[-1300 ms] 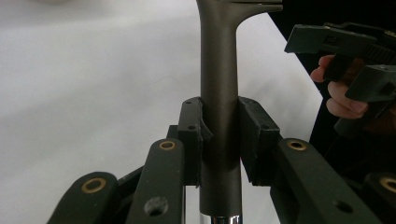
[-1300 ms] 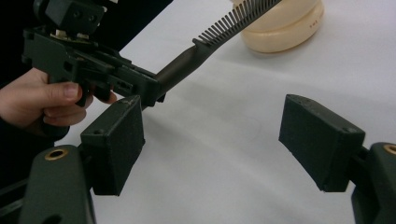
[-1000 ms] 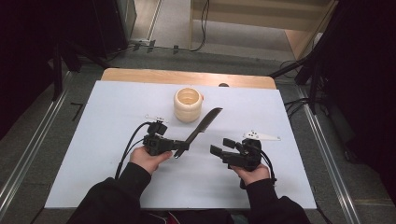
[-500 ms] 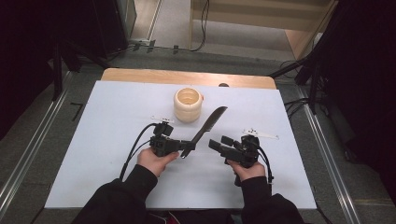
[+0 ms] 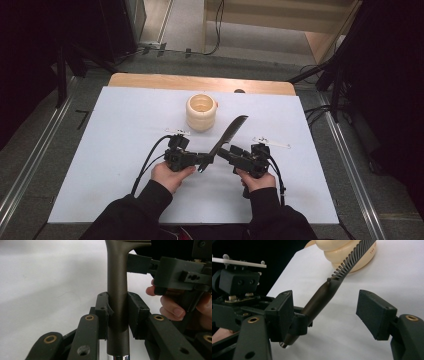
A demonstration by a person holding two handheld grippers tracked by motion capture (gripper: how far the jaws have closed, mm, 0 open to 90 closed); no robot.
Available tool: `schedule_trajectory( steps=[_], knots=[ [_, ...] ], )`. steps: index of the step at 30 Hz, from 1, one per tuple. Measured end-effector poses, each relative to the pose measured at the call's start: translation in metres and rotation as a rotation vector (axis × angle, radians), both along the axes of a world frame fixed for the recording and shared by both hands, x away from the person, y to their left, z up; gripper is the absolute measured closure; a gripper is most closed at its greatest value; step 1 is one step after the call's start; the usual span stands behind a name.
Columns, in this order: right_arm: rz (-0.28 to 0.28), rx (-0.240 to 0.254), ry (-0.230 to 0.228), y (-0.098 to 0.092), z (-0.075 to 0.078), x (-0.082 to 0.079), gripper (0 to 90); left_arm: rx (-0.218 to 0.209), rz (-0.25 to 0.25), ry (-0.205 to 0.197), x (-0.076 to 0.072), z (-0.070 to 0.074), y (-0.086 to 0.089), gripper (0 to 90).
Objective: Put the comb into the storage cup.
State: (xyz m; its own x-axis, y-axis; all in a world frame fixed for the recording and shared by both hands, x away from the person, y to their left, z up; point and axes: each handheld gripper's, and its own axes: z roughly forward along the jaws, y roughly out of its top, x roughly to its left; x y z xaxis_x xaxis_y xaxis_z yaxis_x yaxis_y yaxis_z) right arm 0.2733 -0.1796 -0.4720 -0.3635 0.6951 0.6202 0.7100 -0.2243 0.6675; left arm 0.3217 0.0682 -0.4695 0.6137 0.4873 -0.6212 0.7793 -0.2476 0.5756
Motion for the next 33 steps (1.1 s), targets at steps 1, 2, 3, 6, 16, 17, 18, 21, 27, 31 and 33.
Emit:
schedule_trajectory(
  steps=[1,2,3,6,16,17,18,21,27,31,33],
  knots=[
    [-0.003,0.006,0.005,0.001,0.000,0.000,30.2,-0.003,0.001,-0.002,0.000,0.000,0.000,72.5],
    [-0.006,0.011,0.008,0.001,0.000,0.001,31.0,-0.006,0.002,-0.003,-0.001,0.000,0.000,72.5],
    [-0.011,0.021,0.014,0.002,0.000,0.001,32.2,-0.006,0.002,-0.005,-0.001,0.000,0.000,72.5],
    [-0.029,0.041,0.026,0.002,-0.001,0.003,34.8,-0.015,0.006,-0.005,-0.002,0.000,0.000,72.5],
    [-0.051,0.087,0.089,0.007,-0.004,0.011,43.7,-0.030,0.012,-0.018,-0.005,0.000,-0.002,72.4],
    [-0.052,0.091,0.096,0.007,-0.004,0.011,45.0,-0.030,0.011,-0.019,-0.005,0.000,-0.002,72.5],
    [-0.053,0.096,0.103,0.007,-0.005,0.012,46.9,-0.035,0.009,-0.023,-0.005,0.000,-0.002,72.5],
    [-0.057,0.106,0.120,0.009,-0.005,0.014,52.3,-0.033,0.011,-0.023,-0.006,0.000,-0.004,72.4],
    [-0.041,0.126,0.151,0.011,-0.003,0.016,62.2,-0.038,0.008,-0.028,-0.007,-0.001,-0.004,72.4],
    [-0.042,0.150,0.170,0.010,-0.002,0.017,64.3,-0.040,0.000,-0.034,-0.007,-0.001,-0.004,72.3],
    [-0.039,0.158,0.175,0.009,-0.001,0.017,65.0,-0.039,-0.001,-0.043,-0.007,-0.001,-0.004,72.2]
  ],
)
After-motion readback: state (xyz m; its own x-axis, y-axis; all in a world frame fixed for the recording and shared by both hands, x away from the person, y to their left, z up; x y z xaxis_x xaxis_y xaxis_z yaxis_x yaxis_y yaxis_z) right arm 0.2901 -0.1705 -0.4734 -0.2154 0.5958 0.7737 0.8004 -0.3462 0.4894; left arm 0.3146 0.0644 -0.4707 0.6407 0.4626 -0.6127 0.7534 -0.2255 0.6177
